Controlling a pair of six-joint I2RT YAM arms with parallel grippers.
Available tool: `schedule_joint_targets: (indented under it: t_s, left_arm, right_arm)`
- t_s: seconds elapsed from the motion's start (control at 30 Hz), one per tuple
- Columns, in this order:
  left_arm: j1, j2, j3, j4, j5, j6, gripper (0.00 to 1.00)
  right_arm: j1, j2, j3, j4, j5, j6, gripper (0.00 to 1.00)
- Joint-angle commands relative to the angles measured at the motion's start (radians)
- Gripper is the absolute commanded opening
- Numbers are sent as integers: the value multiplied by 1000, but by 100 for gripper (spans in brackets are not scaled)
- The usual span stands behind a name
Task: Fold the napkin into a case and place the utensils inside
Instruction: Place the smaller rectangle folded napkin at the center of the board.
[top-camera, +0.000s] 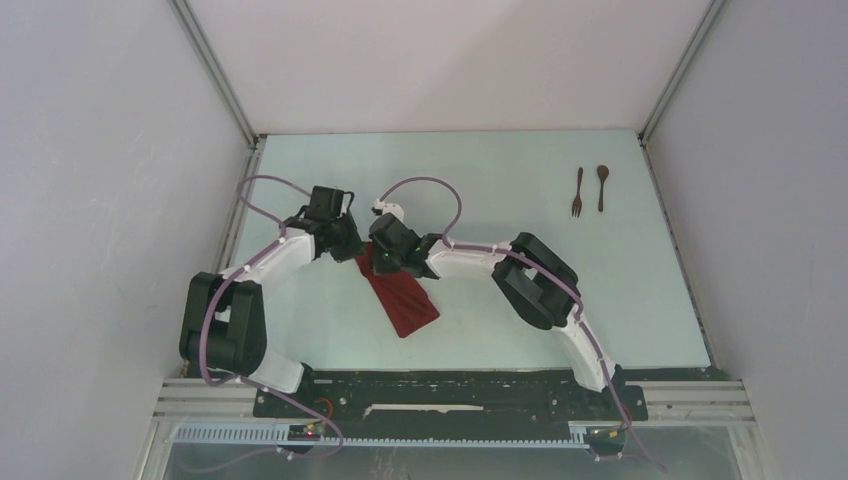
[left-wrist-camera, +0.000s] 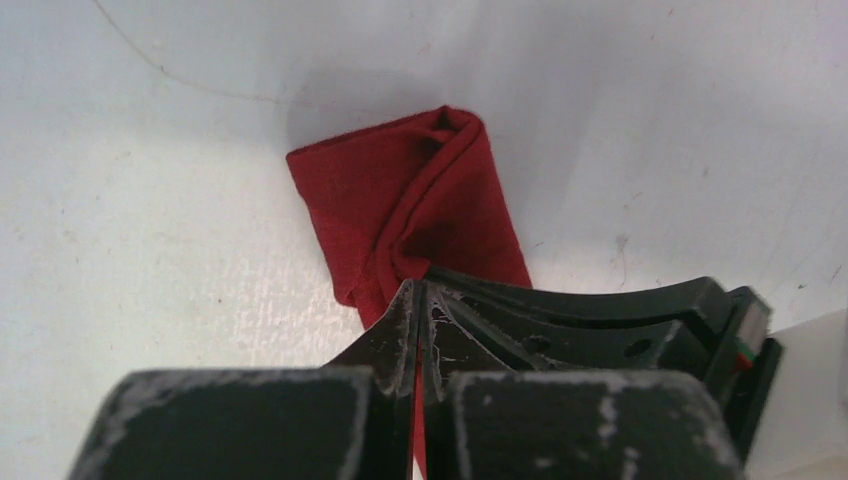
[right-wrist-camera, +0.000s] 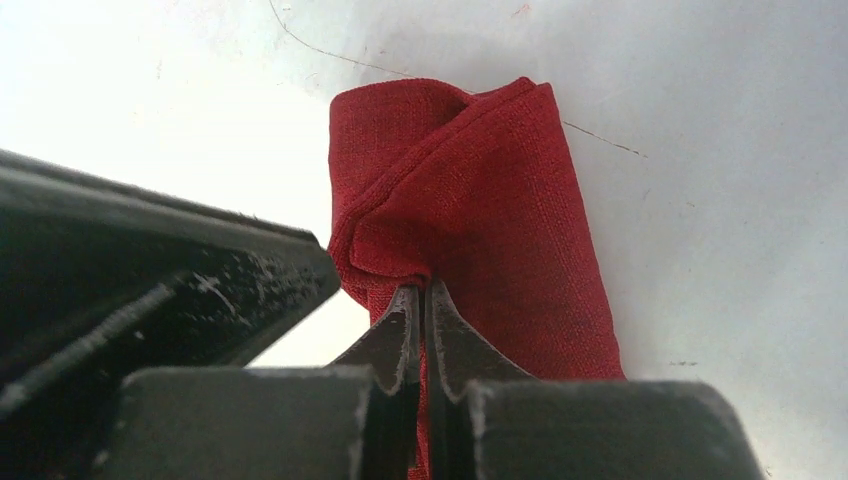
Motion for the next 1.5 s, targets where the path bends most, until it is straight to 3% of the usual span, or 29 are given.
schedule_joint_targets:
  t_s: [0.0,0.1,0.2,0.27,0.33,0.4,0.47,0.53,0.67,0.83,1.2,1.47]
  left_arm:
    - [5,-44,-37,16,12,4,0]
    - [12,-20,-2,-54,-57,17,0]
    - [11,-15,32,-111,-145,52,39]
    - [11,-12,53,-126,-149,75,47]
    - [7,13,100,-162,-139,97,49]
    - [3,92,186,-241,-124,128,47]
    - [3,168,272,-317,-104,161,37]
    - [-1,211,312,-336,-36,191,35]
    - [-39,222,315,-324,-30,204,38]
    - [-81,312,374,-372,-57,229,25]
    - [-95,318,349,-346,-103,223,26]
    - [-95,333,353,-346,-123,210,15]
  right_arm:
    - [-1,16,61,-114,46,-75,0]
    - [-35,-22,-21,-48,-31,-27,0]
    - [-70,-82,-139,44,-118,38,0]
    - [-72,-97,-154,75,-131,37,0]
    - [-69,-93,-138,63,-138,30,0]
    - [-65,-92,-132,62,-134,29,0]
    - [-60,-95,-134,62,-127,30,0]
    - [-55,-96,-129,62,-121,23,0]
    - [-55,-102,-118,63,-121,22,0]
    - [-55,-112,-127,65,-122,21,0]
    - [-55,-120,-140,77,-126,25,0]
    - [-55,-122,-143,79,-125,24,0]
